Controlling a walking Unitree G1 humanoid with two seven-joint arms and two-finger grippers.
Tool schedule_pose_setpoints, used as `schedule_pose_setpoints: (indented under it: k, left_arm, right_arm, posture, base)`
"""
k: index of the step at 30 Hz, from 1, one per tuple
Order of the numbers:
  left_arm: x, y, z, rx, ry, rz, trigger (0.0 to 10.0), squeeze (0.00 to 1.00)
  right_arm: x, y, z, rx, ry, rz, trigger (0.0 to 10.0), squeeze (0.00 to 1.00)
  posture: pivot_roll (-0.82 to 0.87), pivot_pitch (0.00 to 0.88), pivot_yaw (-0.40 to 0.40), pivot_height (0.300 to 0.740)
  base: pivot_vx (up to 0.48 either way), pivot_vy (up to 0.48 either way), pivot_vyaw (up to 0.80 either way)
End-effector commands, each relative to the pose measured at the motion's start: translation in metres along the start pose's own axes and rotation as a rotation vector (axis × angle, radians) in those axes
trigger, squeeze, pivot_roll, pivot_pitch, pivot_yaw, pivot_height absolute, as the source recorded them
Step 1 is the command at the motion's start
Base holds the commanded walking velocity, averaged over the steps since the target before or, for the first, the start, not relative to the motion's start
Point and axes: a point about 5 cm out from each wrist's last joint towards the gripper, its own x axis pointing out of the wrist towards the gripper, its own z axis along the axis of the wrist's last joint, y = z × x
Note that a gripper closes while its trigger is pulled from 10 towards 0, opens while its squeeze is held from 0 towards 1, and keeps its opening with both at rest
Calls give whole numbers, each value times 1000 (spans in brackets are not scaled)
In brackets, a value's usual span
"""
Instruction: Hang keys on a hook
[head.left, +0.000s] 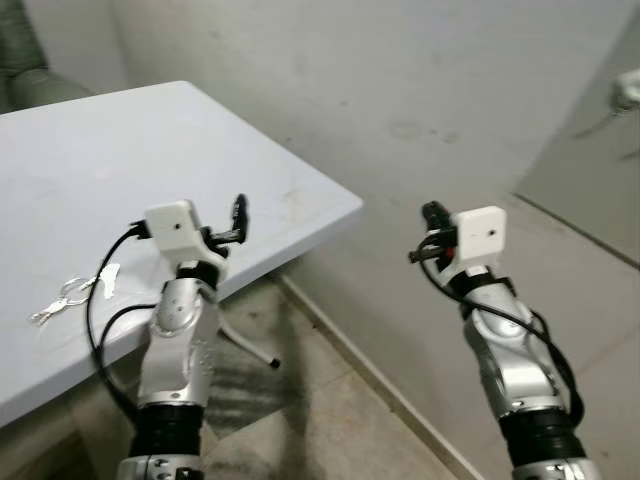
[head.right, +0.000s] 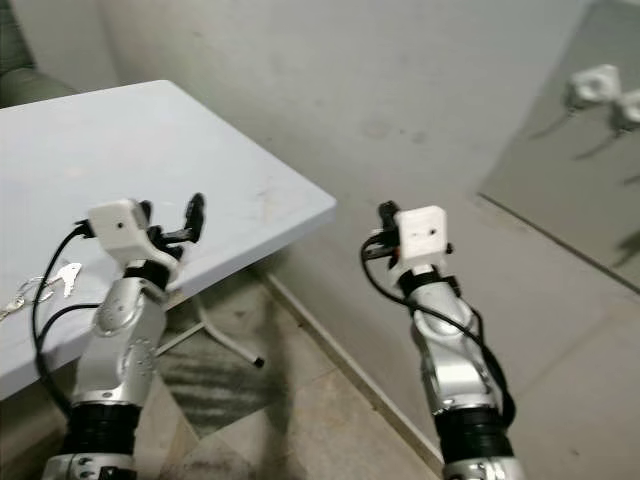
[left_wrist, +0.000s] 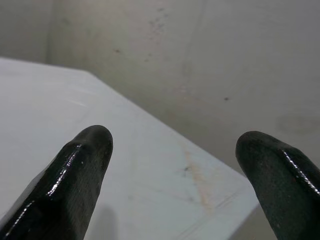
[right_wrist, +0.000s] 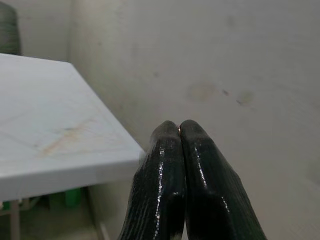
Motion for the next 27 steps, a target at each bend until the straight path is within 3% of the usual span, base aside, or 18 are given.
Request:
schedule_pose_setpoints:
  k: [1,20,23,27]
  left_arm:
    - [1,-8,-1,-1,3,-16,10000,0]
    - [1,-11,-2,19,-1,-37,10000,0]
    - [1,-12,-2,37,5,-52,10000,0]
    - [1,-12,-4,-16,6,-36,10000,0]
  right_arm:
    - [1,-6,5,-14,-17,-12,10000,0]
    - [1,-4,5,-16,-18,3,10000,0]
    - [2,-4,6,-16,-19,5,10000,0]
    - [1,-4,6,-17,-18,6,10000,0]
  posture:
    - [49,0,-94,740]
    - [47,0,-98,740]
    - [47,0,-98,740]
    - [47,0,-99,740]
  base:
    - [0,0,-731]
    - [0,0,-734]
    - [0,-419,-731]
    - [0,-120,-731]
